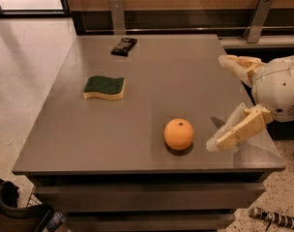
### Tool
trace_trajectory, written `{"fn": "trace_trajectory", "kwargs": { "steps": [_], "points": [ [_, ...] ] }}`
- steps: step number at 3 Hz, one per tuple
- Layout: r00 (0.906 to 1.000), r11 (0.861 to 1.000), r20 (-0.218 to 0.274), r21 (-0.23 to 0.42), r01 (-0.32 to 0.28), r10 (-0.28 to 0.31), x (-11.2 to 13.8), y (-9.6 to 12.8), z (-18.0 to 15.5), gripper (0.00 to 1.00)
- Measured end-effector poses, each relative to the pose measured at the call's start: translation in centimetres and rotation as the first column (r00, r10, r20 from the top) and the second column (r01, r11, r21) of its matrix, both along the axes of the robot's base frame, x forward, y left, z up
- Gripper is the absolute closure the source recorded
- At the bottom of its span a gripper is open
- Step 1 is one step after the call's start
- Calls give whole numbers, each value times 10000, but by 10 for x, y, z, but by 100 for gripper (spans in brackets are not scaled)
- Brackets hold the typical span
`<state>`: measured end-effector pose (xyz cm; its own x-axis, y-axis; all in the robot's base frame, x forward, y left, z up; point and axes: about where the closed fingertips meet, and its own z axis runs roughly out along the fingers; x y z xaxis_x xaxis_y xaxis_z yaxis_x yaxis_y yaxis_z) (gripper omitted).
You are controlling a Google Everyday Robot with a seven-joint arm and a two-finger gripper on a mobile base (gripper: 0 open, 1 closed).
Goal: Move orange near rxbar chocolate
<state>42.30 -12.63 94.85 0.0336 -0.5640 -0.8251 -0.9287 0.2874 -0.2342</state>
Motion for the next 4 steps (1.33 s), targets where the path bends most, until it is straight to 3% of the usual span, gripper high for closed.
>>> {"fn": "trace_trajectory", "kwargs": {
  "steps": [1,2,4],
  "points": [
    [10000,10000,-41,17,-18,18,1,1,-2,0],
    [9982,9985,-591,545,-68,100,11,1,-42,0],
    [9943,9955,-1006,910,-251,342,23,0,-88,0]
  ]
}}
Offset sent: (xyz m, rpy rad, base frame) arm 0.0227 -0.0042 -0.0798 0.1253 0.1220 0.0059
